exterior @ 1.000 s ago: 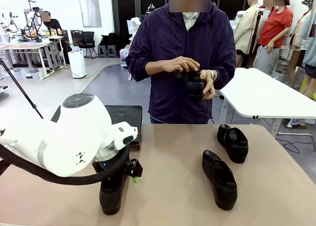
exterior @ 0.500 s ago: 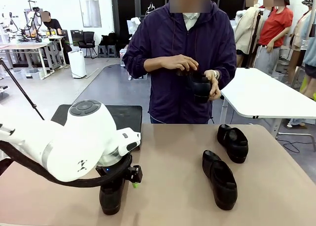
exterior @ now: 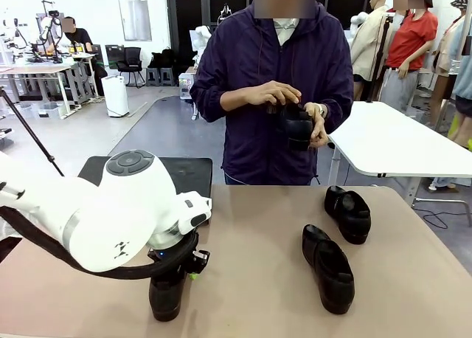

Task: Organize the shoes by placing them on the stand.
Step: Place the Shoe from the middle of the table onto the Shoes Stand.

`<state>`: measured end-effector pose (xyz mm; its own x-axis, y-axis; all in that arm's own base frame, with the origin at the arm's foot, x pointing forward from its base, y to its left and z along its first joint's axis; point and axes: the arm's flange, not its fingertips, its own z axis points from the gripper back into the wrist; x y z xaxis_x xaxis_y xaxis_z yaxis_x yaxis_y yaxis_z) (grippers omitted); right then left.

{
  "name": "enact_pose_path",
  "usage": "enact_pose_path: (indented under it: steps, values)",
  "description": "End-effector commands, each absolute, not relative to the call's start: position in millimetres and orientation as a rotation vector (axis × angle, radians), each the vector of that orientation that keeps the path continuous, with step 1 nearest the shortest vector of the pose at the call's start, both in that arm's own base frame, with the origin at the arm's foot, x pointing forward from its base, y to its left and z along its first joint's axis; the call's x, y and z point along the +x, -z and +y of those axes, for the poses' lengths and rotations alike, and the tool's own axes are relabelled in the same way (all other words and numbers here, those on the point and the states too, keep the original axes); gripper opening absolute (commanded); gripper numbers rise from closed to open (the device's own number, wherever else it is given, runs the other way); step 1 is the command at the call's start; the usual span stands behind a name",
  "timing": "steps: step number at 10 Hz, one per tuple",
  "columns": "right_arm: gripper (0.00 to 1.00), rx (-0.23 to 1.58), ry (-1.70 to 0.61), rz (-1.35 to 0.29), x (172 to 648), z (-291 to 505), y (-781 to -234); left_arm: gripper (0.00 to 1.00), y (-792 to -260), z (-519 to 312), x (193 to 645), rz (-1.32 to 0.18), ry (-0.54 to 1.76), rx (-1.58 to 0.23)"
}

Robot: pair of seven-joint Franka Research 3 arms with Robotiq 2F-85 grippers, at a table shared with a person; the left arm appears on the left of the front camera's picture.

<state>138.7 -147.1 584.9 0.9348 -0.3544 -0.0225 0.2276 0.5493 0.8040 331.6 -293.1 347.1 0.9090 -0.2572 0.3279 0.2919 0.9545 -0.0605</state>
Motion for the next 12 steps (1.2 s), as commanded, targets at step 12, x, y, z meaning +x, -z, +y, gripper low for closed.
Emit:
enact_pose_path:
  steps: [12]
  values:
    - [1.0, 0.933, 0.323, -0.161, 135, -149, -586, 0.0, -546, -88, 256, -0.588, 0.183, -0.07]
